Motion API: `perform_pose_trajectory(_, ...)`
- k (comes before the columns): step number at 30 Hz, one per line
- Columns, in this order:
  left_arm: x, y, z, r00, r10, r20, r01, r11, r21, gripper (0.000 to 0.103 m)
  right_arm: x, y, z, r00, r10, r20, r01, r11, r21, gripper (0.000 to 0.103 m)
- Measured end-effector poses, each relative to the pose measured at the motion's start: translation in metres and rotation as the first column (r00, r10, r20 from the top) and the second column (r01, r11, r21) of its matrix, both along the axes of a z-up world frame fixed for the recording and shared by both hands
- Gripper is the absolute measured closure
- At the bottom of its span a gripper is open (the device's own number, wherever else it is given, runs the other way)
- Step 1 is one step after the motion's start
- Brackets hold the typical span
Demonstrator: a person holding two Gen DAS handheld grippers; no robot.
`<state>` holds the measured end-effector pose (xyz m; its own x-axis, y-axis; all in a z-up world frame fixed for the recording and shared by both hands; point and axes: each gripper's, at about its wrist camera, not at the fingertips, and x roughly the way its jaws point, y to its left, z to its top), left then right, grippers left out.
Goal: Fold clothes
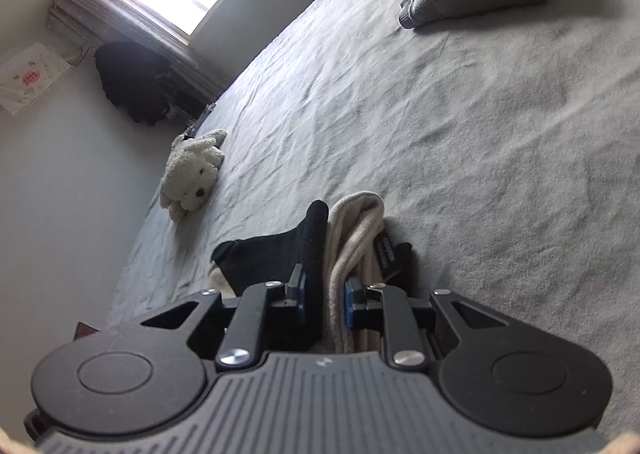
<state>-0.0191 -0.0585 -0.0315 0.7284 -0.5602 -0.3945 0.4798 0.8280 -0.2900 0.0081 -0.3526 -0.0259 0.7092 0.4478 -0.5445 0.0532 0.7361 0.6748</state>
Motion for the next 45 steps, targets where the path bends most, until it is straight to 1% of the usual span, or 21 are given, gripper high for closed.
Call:
perform_pose_trajectory(2, -0.005, -0.005, -0.003, 1.0, -0.001, 0.028, 0.0, 0.999, 0.034, 0.077, -0.003, 0.001, -0.005, 1.0, 0.003, 0.024, -0.002, 1.0, -0.02, 0.082)
perform_pose_trajectory(4, -0.007, -0.006, -0.003, 0.999, 0.0, 0.042, -0.002, 0.999, 0.046, 0.077, -0.008, 0.002, -0.004, 0.999, 0.005, 0.044, -0.003, 0.999, -0.047, 0.081)
perform_pose_trajectory(6, -0.007, -0.006, -0.002, 0.999, 0.003, 0.046, -0.005, 0.999, 0.046, 0.074, -0.01, 0.005, 0.002, 0.998, 0.012, 0.06, -0.007, 0.997, -0.079, 0.074)
perform_pose_trajectory(9, -0.007, -0.002, 0.002, 0.999, 0.018, 0.048, -0.019, 0.999, 0.032, 0.074, -0.018, 0.014, 0.021, 0.994, 0.007, 0.109, 0.016, 0.979, -0.205, 0.063)
perform_pose_trajectory(10, -0.007, -0.001, 0.004, 0.999, 0.021, 0.049, -0.023, 0.999, 0.023, 0.073, -0.023, 0.019, 0.027, 0.99, 0.01, 0.14, 0.027, 0.965, -0.26, 0.057)
perform_pose_trajectory(12, -0.008, 0.001, 0.007, 0.998, 0.026, 0.054, -0.027, 1.0, 0.009, 0.072, -0.033, 0.03, 0.039, 0.976, 0.028, 0.216, 0.057, 0.924, -0.379, 0.057)
perform_pose_trajectory(14, -0.011, -0.002, 0.013, 0.997, 0.025, 0.078, -0.026, 1.0, 0.011, 0.072, -0.044, 0.042, 0.048, 0.957, 0.06, 0.284, 0.083, 0.881, -0.467, 0.057)
perform_pose_trajectory(16, -0.014, -0.008, 0.015, 0.995, -0.001, 0.104, -0.004, 0.999, 0.049, 0.072, -0.055, 0.057, 0.05, 0.932, 0.12, 0.341, 0.09, 0.838, -0.539, 0.057)
perform_pose_trajectory(18, -0.018, -0.015, 0.017, 0.991, -0.03, 0.13, 0.018, 0.996, 0.091, 0.072, -0.062, 0.073, 0.049, 0.909, 0.193, 0.368, 0.072, 0.799, -0.597, 0.057)
perform_pose_trajectory(21, -0.024, -0.025, 0.012, 0.986, -0.082, 0.144, 0.06, 0.987, 0.152, 0.073, -0.068, 0.09, 0.038, 0.891, 0.278, 0.359, 0.037, 0.744, -0.668, 0.059)
perform_pose_trajectory(22, -0.027, -0.028, 0.009, 0.984, -0.1, 0.148, 0.073, 0.982, 0.173, 0.073, -0.068, 0.092, 0.031, 0.891, 0.295, 0.346, 0.028, 0.725, -0.688, 0.063)
perform_pose_trajectory(26, -0.032, -0.035, 0.0, 0.977, -0.158, 0.142, 0.124, 0.968, 0.22, 0.073, -0.069, 0.093, 0.004, 0.903, 0.325, 0.28, -0.001, 0.654, -0.756, 0.067)
perform_pose_trajectory(28, -0.035, -0.037, -0.003, 0.974, -0.172, 0.146, 0.135, 0.963, 0.234, 0.073, -0.074, 0.091, -0.005, 0.902, 0.332, 0.275, 0.001, 0.635, -0.772, 0.068)
perform_pose_trajectory(31, -0.037, -0.039, -0.004, 0.973, -0.175, 0.15, 0.135, 0.96, 0.247, 0.073, -0.076, 0.089, -0.007, 0.906, 0.318, 0.281, 0.012, 0.644, -0.765, 0.068)
perform_pose_trajectory(33, -0.036, -0.038, -0.001, 0.975, -0.167, 0.144, 0.13, 0.963, 0.234, 0.072, -0.075, 0.09, -0.004, 0.906, 0.31, 0.287, 0.02, 0.648, -0.761, 0.068)
perform_pose_trajectory(34, -0.035, -0.037, 0.001, 0.977, -0.162, 0.14, 0.128, 0.966, 0.226, 0.072, -0.074, 0.09, -0.001, 0.908, 0.302, 0.292, 0.022, 0.66, -0.751, 0.068)
perform_pose_trajectory(36, -0.033, -0.033, 0.006, 0.98, -0.153, 0.13, 0.125, 0.971, 0.204, 0.071, -0.072, 0.087, 0.008, 0.911, 0.281, 0.303, 0.021, 0.701, -0.713, 0.068)
perform_pose_trajectory(39, -0.03, -0.027, 0.013, 0.982, -0.145, 0.119, 0.125, 0.98, 0.155, 0.063, -0.067, 0.078, 0.021, 0.911, 0.237, 0.337, 0.038, 0.766, -0.642, 0.064)
perform_pose_trajectory(40, -0.029, -0.026, 0.014, 0.983, -0.142, 0.12, 0.124, 0.982, 0.142, 0.06, -0.065, 0.075, 0.024, 0.913, 0.222, 0.344, 0.046, 0.78, -0.624, 0.064)
perform_pose_trajectory(42, -0.03, -0.028, 0.017, 0.98, -0.15, 0.129, 0.134, 0.983, 0.123, 0.058, -0.059, 0.071, 0.028, 0.914, 0.199, 0.353, 0.059, 0.796, -0.602, 0.064)
perform_pose_trajectory(45, -0.034, -0.038, 0.015, 0.973, -0.181, 0.143, 0.16, 0.976, 0.147, 0.057, -0.051, 0.07, 0.03, 0.909, 0.196, 0.367, 0.071, 0.796, -0.601, 0.064)
